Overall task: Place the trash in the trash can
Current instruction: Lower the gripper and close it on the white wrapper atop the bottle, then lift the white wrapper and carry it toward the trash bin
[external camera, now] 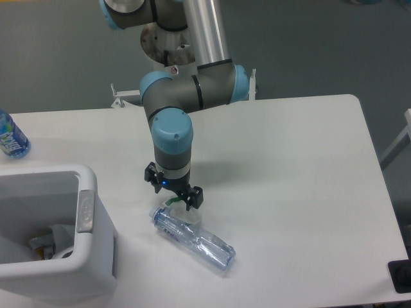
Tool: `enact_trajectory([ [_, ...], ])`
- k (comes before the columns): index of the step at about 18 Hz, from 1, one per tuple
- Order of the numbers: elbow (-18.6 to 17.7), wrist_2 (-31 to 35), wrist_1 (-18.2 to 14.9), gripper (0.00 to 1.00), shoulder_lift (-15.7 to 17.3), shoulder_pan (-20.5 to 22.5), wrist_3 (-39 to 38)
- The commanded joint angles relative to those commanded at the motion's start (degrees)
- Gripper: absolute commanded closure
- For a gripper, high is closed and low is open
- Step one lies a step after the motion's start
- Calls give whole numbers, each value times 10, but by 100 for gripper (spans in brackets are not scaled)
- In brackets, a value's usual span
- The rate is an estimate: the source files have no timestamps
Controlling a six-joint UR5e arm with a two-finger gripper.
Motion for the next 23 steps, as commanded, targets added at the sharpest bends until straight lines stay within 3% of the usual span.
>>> enact_trajectory([
  [6, -1, 2, 12, 2, -7, -2, -11],
  [9, -1, 9, 12, 32, -7, -2, -11],
  [11, -1, 11, 12, 45, -7, -2, -11],
  [16, -1, 27, 9, 89, -4, -2, -5],
  [18, 0, 33, 9, 95, -4, -2, -4],
  [23, -4, 34, 7, 95, 4, 4, 40],
])
